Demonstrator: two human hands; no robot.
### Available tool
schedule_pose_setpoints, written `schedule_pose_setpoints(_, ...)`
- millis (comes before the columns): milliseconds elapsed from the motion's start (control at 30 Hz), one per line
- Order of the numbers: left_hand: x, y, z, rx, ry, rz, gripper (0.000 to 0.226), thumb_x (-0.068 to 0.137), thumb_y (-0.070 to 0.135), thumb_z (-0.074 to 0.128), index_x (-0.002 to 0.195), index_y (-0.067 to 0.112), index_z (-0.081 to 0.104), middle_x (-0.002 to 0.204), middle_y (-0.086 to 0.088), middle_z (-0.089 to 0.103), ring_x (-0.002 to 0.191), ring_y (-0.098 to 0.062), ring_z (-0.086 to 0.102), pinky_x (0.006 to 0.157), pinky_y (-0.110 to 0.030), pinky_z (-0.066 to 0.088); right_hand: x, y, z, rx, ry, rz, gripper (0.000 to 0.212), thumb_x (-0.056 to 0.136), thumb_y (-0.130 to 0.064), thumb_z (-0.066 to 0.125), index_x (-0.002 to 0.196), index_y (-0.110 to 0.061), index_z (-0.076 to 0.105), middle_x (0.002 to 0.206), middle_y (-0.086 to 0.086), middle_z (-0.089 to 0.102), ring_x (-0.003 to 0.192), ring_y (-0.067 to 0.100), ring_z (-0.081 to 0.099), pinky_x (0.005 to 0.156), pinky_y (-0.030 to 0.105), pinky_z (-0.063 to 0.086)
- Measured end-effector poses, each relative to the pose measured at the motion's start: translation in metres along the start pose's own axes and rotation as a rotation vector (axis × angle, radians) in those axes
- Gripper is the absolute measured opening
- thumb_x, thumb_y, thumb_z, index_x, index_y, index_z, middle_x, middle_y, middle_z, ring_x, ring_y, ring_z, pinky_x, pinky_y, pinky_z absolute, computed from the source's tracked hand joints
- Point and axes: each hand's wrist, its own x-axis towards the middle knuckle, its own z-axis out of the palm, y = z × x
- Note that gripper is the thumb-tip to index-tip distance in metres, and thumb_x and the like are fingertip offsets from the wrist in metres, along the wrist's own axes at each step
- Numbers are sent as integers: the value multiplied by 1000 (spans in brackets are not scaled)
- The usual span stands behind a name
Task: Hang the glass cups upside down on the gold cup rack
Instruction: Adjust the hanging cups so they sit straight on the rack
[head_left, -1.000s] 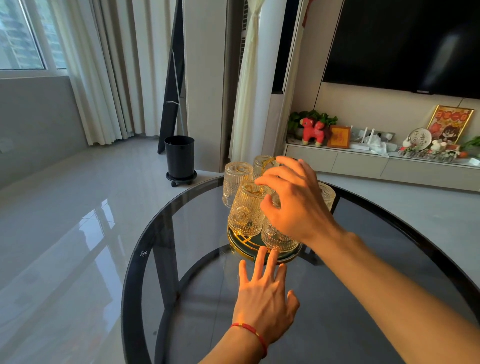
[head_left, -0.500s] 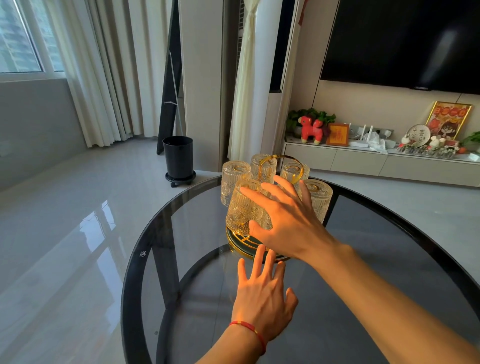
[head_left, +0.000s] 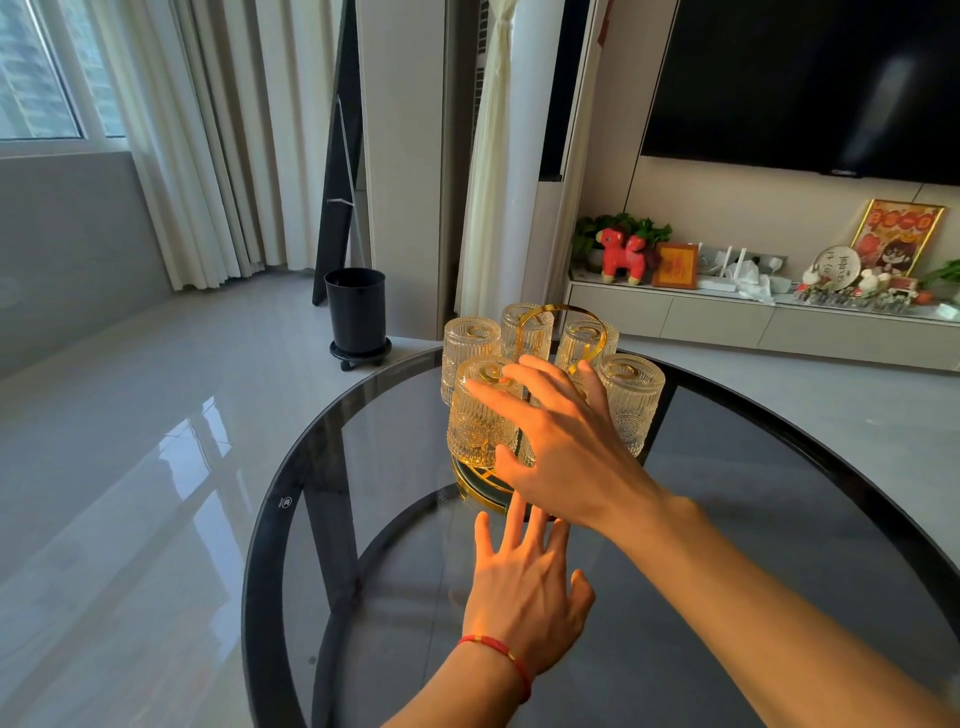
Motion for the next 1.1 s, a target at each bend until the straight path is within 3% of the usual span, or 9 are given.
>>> schedule_pose_setpoints(267,0,0,1,9,29,-1,66,95,53,28,154,23,25,167,-6,15,154,-32,1,119,-68,11,1,1,-13,73,-27,-2,67,91,-33,53,154,-42,36,161,-3,39,155,16,22,125,59,8)
schedule_pose_setpoints(400,0,1,1,35,40,-5,62,94,52,27,145,19,39,166,-8,16,154,-30,-2,118,-66,14,-9,15,-25,182,179,51,55,90,-27,53,146,-27,53,146,-1,56,138,15,44,119,47,30)
schedule_pose_setpoints(500,-1,0,2,41,32,-5,64,93,53,25,146,19,39,167,-10,17,154,-31,-2,118,-66,15,-21,28,-28,270,310,164,47,89,-23,55,135,-17,62,136,3,63,130,21,52,114,40,38)
schedule_pose_setpoints(600,0,1,2,48,27,-6,66,93,54,24,147,19,38,167,-10,16,154,-31,-2,118,-66,14,-30,33,-26,237,316,185,47,87,-22,57,132,-13,65,135,5,65,132,24,53,115,46,36)
schedule_pose_setpoints(700,-1,1,2,36,37,-10,65,94,53,27,148,19,39,167,-9,18,154,-30,0,118,-66,15,-37,33,-21,163,209,126,51,88,-29,56,137,-17,63,143,2,62,142,23,46,122,55,24)
schedule_pose_setpoints(833,-1,0,2,32,43,-12,66,94,53,28,149,18,39,166,-9,20,154,-31,2,118,-67,15,-44,33,-20,87,118,107,56,91,-39,50,146,-27,56,153,-2,53,148,18,38,125,52,11)
schedule_pose_setpoints(1100,1,0,3,33,2,-24,70,94,57,22,154,22,29,168,-7,12,154,-30,-5,120,-65,8,-54,34,-29,27,94,96,56,92,-38,50,146,-27,56,153,-2,54,147,20,41,122,60,18)
